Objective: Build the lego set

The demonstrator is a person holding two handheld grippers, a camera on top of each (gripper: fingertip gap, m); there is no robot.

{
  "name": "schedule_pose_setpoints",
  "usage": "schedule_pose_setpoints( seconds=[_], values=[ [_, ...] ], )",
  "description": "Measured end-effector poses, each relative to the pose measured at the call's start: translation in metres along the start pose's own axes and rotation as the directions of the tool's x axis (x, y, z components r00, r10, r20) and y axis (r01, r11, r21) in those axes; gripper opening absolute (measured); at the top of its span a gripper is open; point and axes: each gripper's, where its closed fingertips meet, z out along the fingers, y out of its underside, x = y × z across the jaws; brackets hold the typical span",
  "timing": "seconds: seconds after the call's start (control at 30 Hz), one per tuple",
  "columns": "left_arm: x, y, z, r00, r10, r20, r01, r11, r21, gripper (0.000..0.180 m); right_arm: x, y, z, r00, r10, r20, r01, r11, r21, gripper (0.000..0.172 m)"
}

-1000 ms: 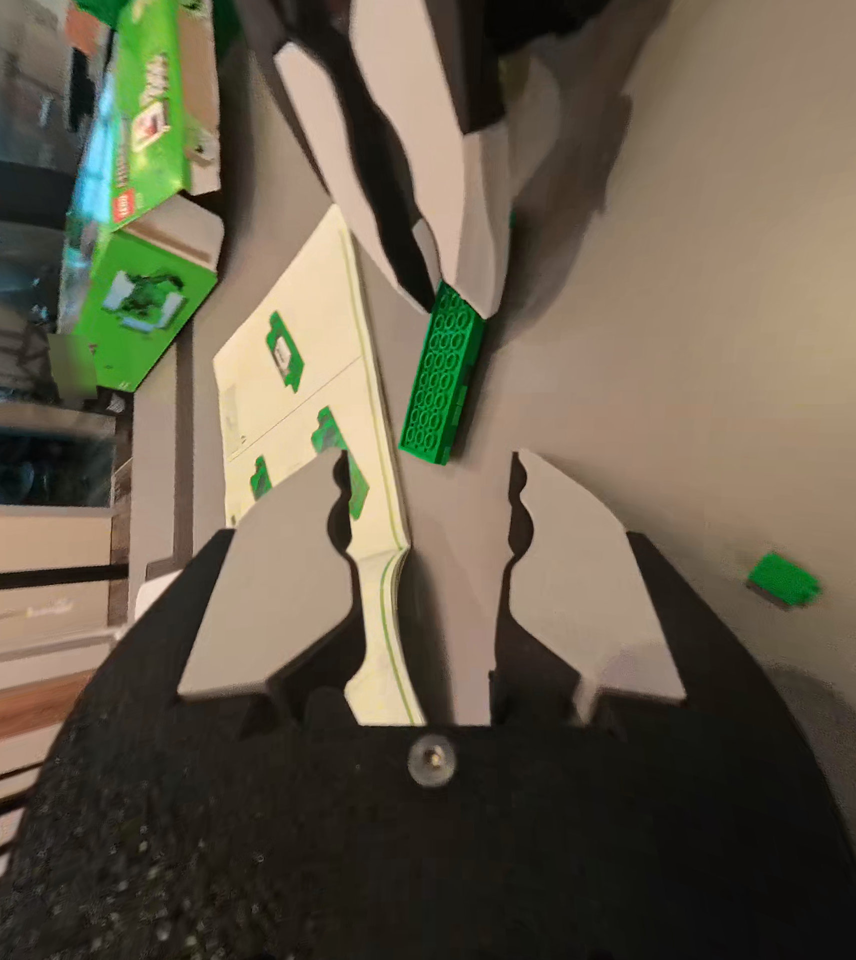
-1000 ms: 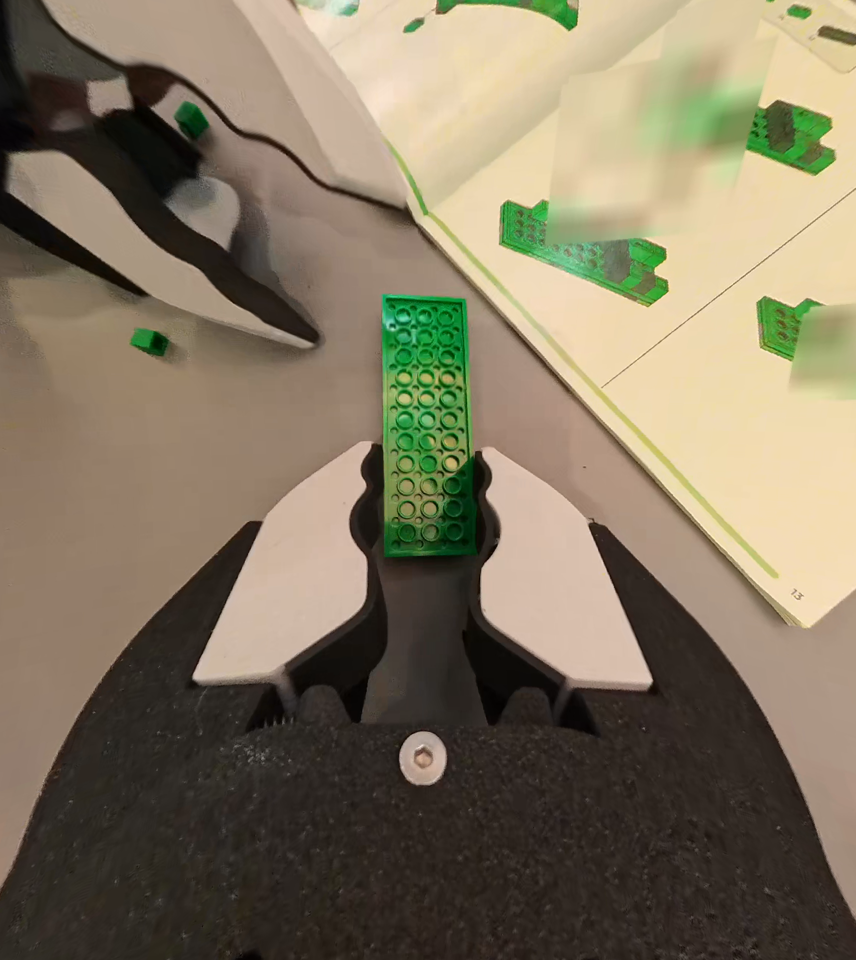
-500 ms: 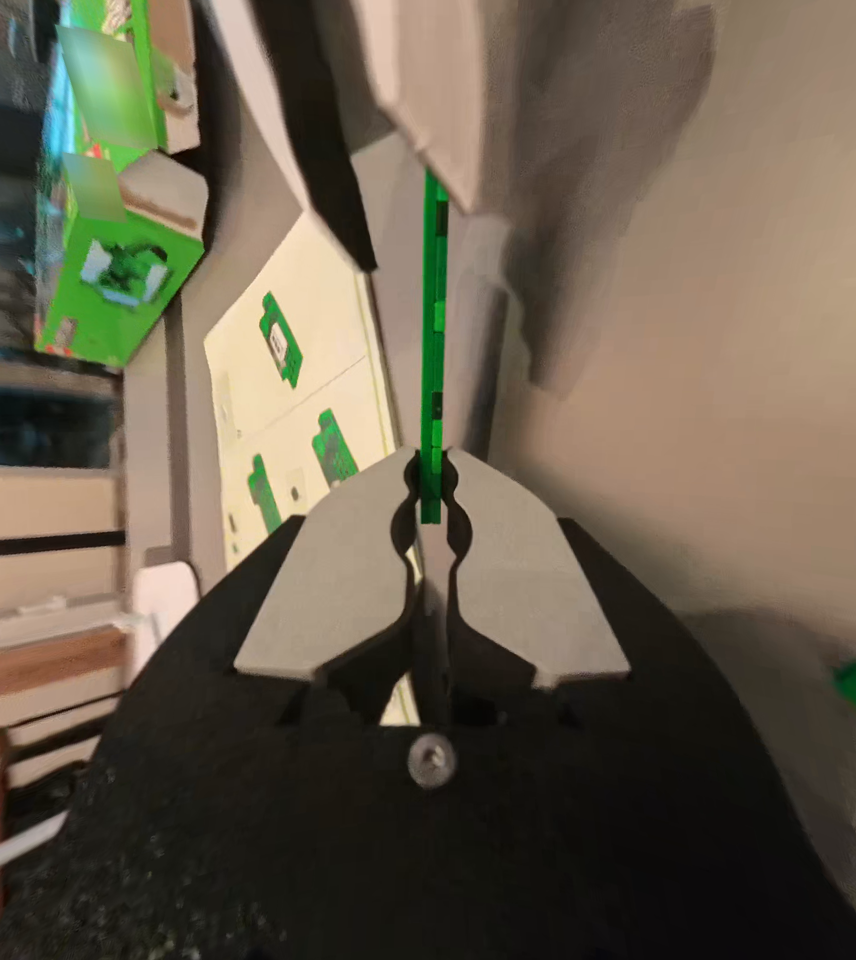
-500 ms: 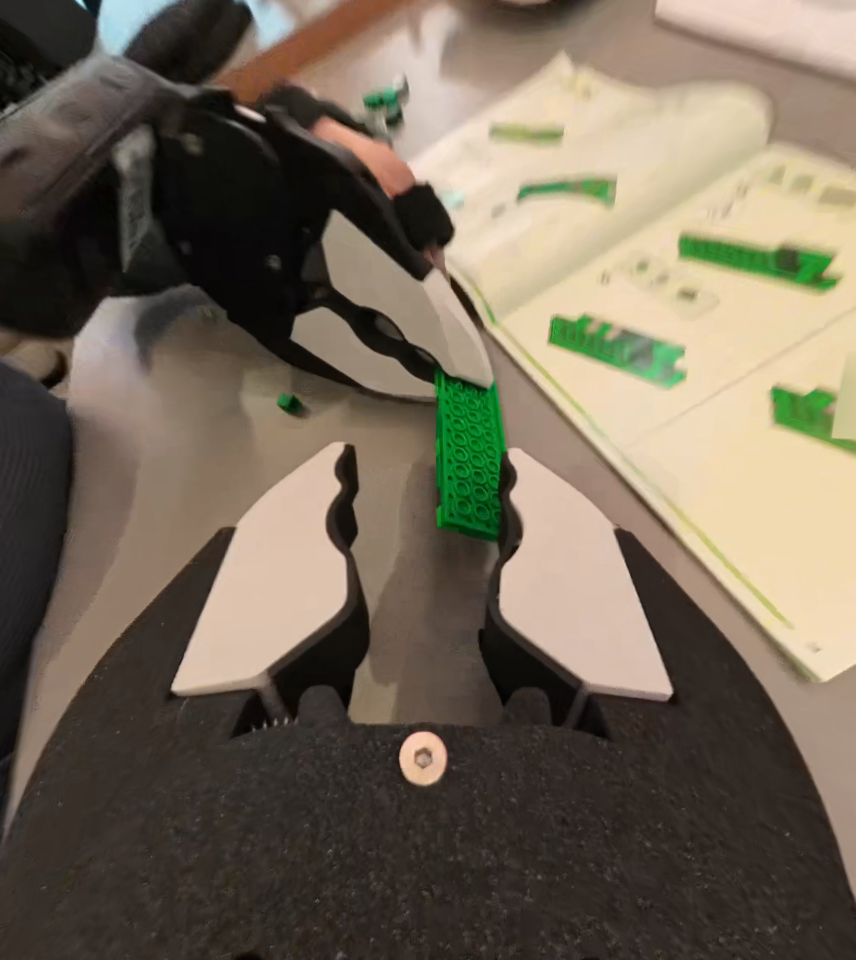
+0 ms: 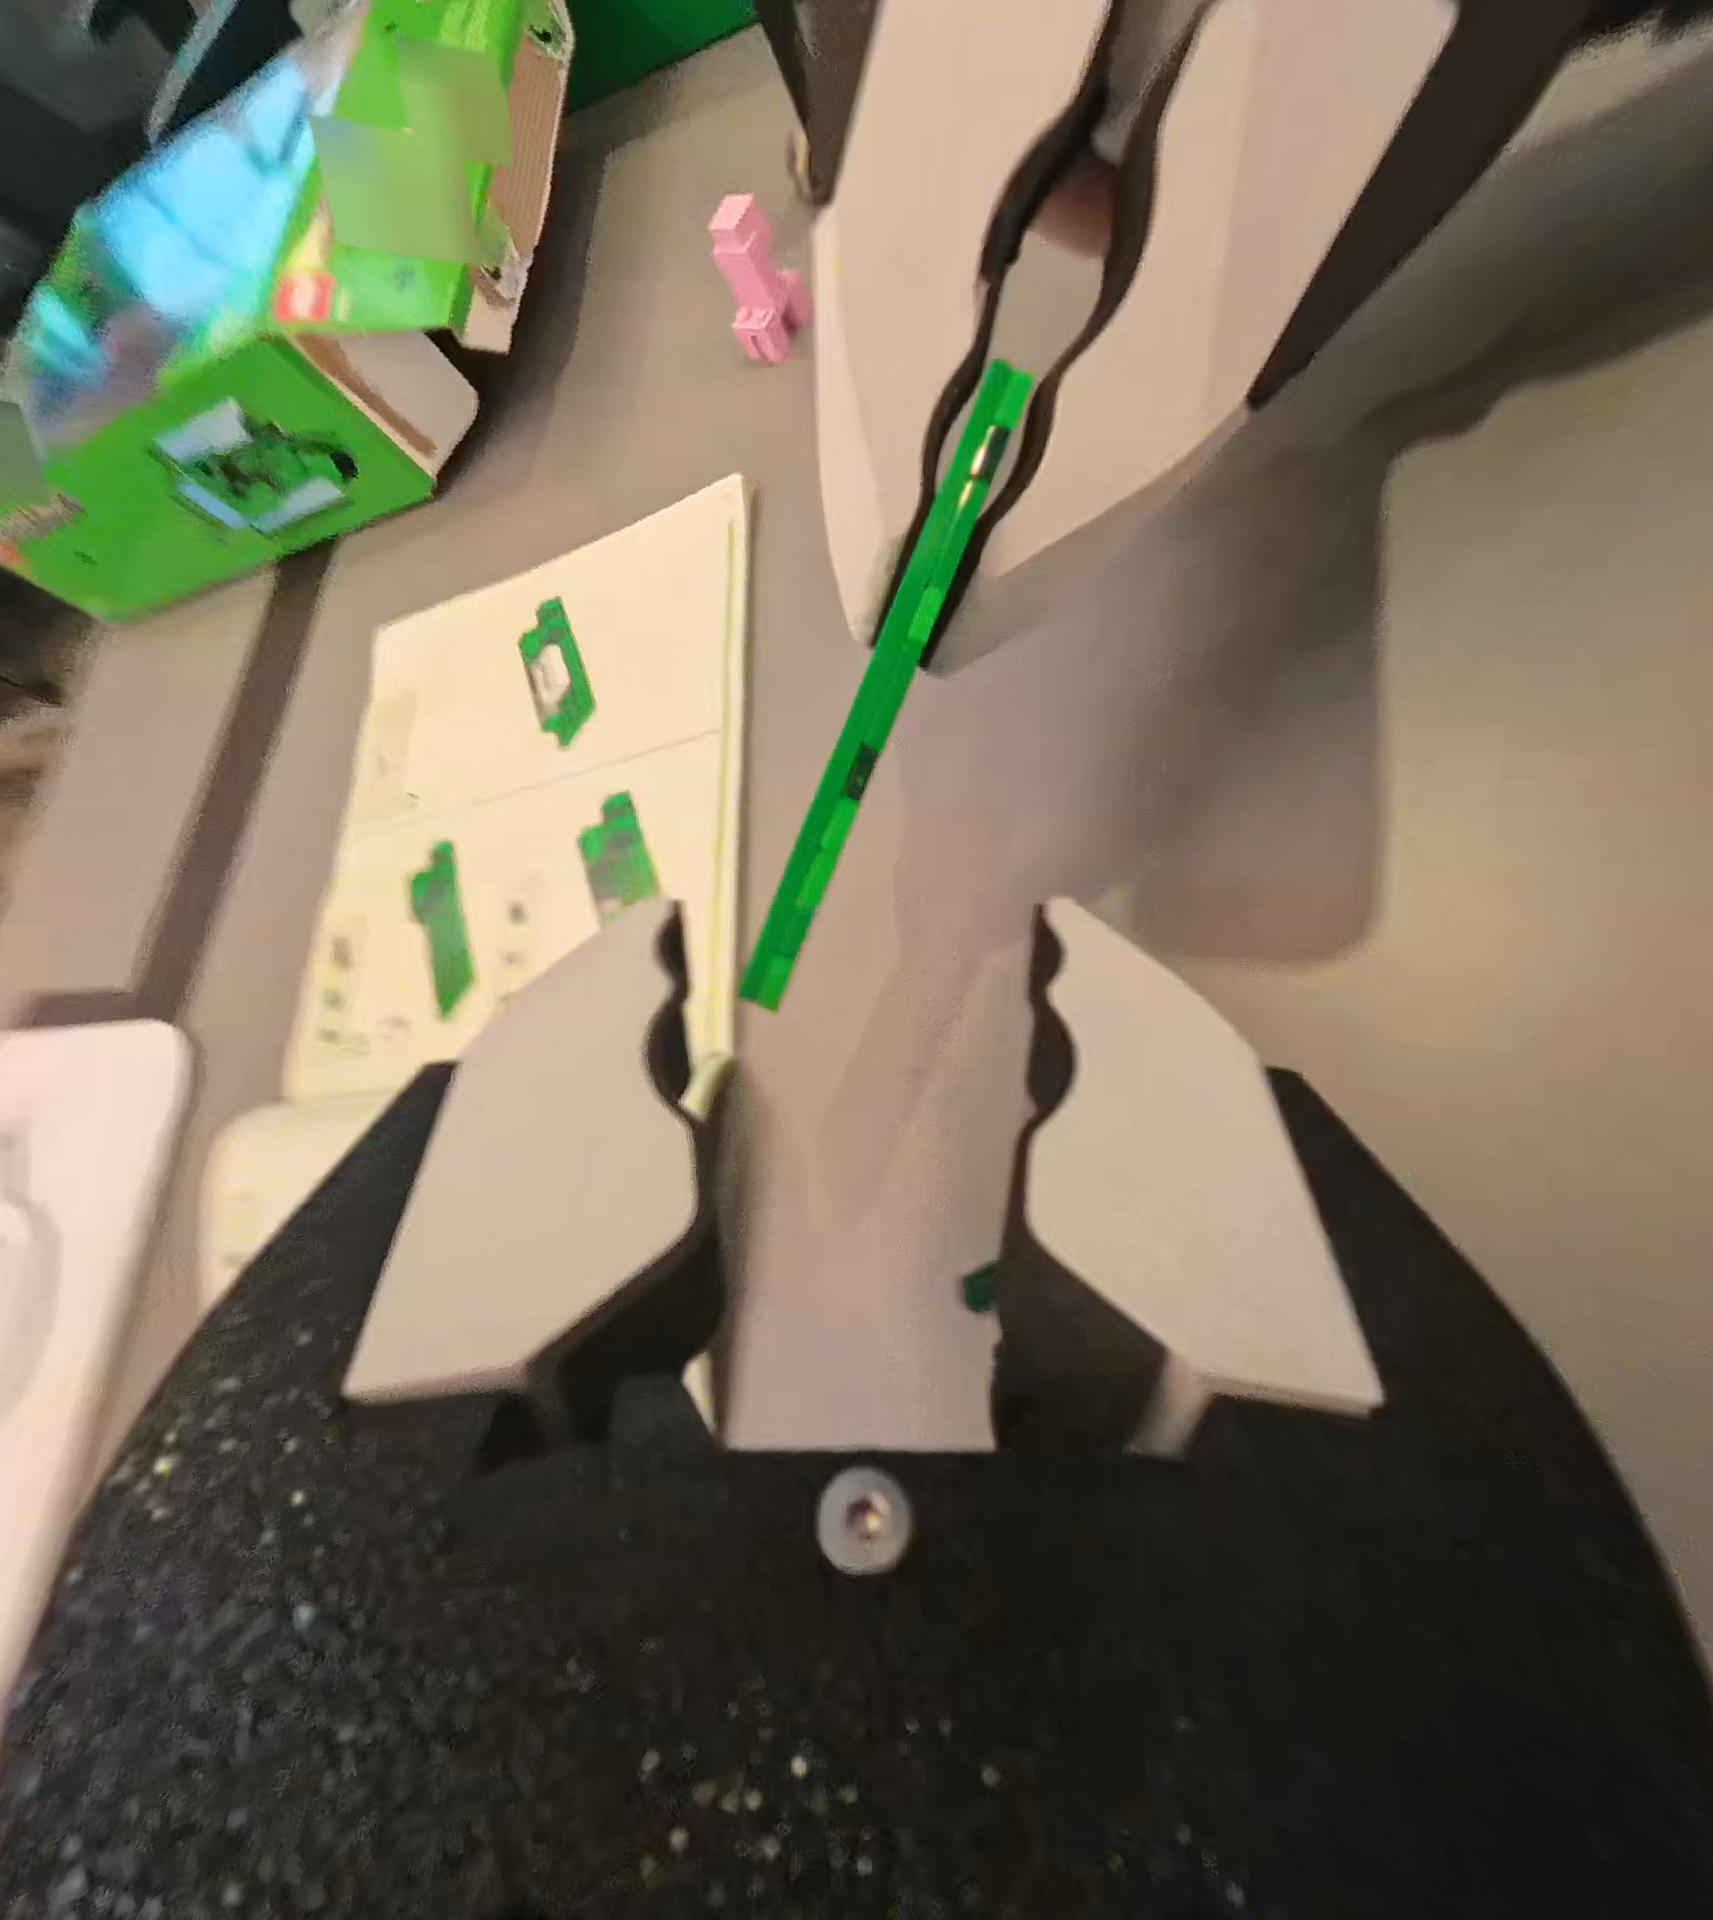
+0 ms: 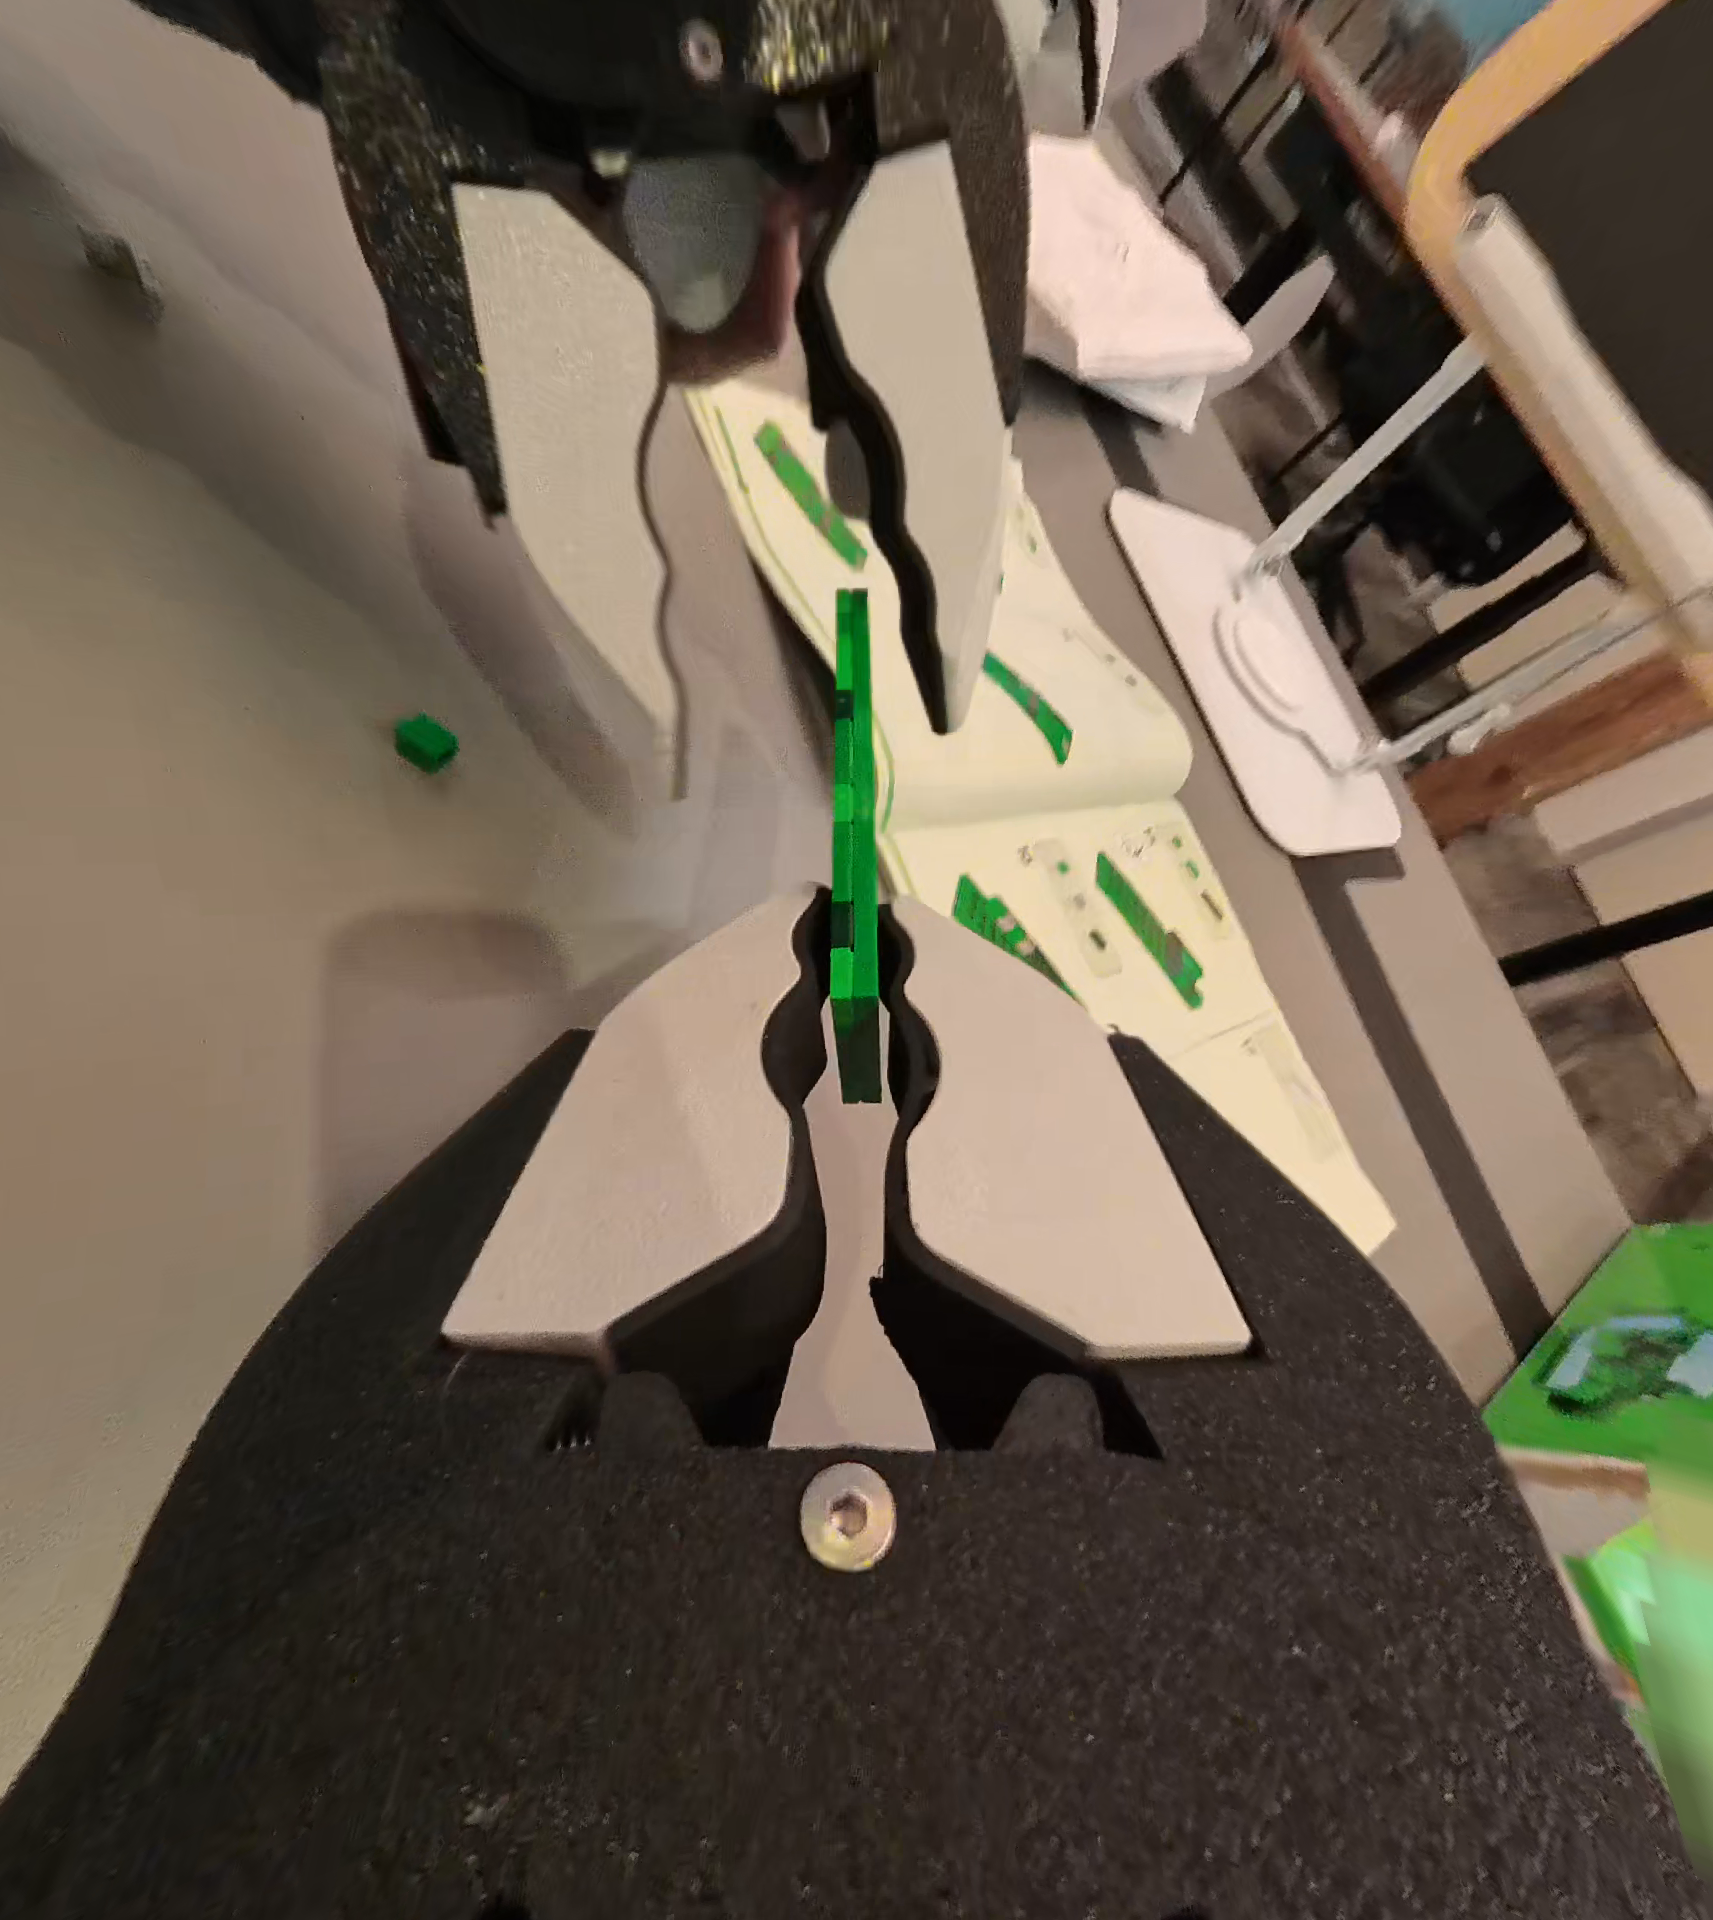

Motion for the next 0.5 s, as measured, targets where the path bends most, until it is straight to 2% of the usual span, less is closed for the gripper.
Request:
schedule_pose_setpoints(
  seconds=[0.03,0.07,0.13,0.2,0.3,0.37,0.43,0.5],
  values=[
    [0.004,-0.001,-0.004,0.995,-0.088,-0.042,0.089,0.996,0.024,0.075,0.002,-0.006,-0.002,1.0,-0.013,-0.013,0.014,0.999,0.037,0.007],
    [0.008,-0.003,-0.008,0.978,-0.182,-0.098,0.188,0.981,0.056,0.084,0.002,-0.012,-0.004,0.999,-0.033,-0.022,0.034,0.996,0.078,0.007],
    [0.015,-0.014,-0.021,0.91,-0.335,-0.245,0.375,0.916,0.141,0.082,0.0,-0.025,-0.01,0.997,-0.078,-0.019,0.08,0.984,0.157,0.007],
    [0.017,-0.029,-0.038,0.802,-0.436,-0.409,0.55,0.806,0.22,0.079,-0.002,-0.037,-0.015,0.993,-0.115,-0.012,0.115,0.97,0.215,0.007],
    [0.013,-0.049,-0.066,0.596,-0.477,-0.646,0.756,0.604,0.251,0.068,-0.005,-0.052,-0.019,0.984,-0.177,-0.013,0.174,0.949,0.264,0.007],
    [0.007,-0.052,-0.077,0.512,-0.484,-0.71,0.821,0.518,0.239,0.064,-0.006,-0.061,-0.02,0.972,-0.23,-0.038,0.232,0.934,0.273,0.007],
    [0.005,-0.052,-0.083,0.454,-0.488,-0.745,0.856,0.47,0.214,0.067,-0.006,-0.065,-0.02,0.955,-0.287,-0.075,0.296,0.921,0.254,0.007],
    [0.005,-0.049,-0.086,0.47,-0.499,-0.728,0.852,0.473,0.225,0.07,-0.005,-0.067,-0.02,0.945,-0.314,-0.089,0.326,0.914,0.241,0.007]
  ],
)
